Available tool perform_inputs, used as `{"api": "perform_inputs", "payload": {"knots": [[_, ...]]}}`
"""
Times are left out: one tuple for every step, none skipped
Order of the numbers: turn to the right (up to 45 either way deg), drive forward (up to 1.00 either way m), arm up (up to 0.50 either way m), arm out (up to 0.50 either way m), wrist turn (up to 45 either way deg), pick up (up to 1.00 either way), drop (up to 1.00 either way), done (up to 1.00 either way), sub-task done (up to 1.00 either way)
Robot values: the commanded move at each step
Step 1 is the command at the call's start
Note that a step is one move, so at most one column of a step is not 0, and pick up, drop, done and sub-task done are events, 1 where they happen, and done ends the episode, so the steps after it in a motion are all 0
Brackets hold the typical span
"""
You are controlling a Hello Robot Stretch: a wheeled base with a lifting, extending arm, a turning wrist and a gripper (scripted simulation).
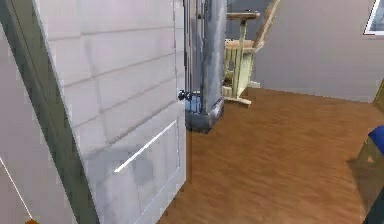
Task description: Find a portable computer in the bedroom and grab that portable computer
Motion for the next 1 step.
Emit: {"api": "perform_inputs", "payload": {"knots": [[0.0,0.65,0.0,0.0,0.0,0.0,0.0,0.0,0.0]]}}
